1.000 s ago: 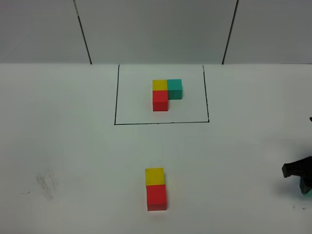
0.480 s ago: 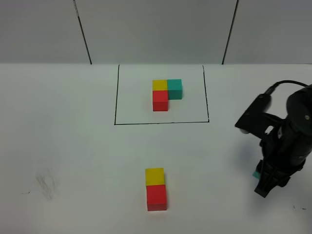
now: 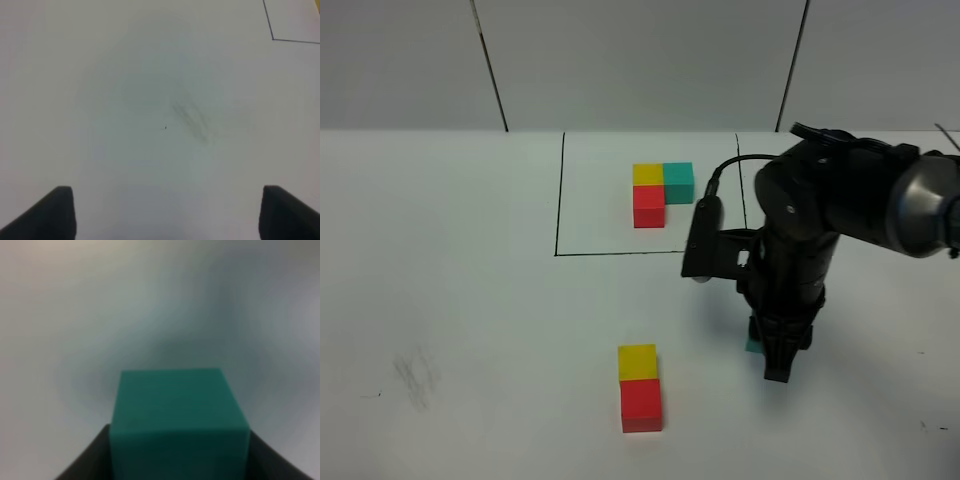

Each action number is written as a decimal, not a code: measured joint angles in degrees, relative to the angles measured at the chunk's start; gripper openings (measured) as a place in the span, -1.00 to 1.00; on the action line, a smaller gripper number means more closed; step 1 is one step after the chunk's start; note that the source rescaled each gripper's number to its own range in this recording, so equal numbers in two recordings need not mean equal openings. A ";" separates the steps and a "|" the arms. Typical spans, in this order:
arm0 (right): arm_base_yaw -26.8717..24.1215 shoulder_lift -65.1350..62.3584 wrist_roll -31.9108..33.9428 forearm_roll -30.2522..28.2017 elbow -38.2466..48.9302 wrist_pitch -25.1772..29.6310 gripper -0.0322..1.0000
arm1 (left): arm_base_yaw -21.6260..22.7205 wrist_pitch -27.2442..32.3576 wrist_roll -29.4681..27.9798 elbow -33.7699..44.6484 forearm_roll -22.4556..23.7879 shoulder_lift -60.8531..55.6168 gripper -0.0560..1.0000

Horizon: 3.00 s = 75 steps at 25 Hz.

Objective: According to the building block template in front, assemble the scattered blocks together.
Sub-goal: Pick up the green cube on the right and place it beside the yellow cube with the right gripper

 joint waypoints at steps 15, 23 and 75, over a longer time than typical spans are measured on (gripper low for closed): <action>7.91 6.05 -2.67 -1.27 -4.96 -2.39 -0.54 | 0.00 0.00 0.00 0.00 0.00 0.00 0.54; 9.02 6.05 -8.31 0.03 -4.96 -4.43 -0.54 | 0.00 0.00 0.00 0.00 0.00 0.00 0.54; 9.87 8.92 -7.44 1.71 -4.96 -7.06 -0.55 | 0.00 0.00 0.06 0.00 0.00 0.00 0.54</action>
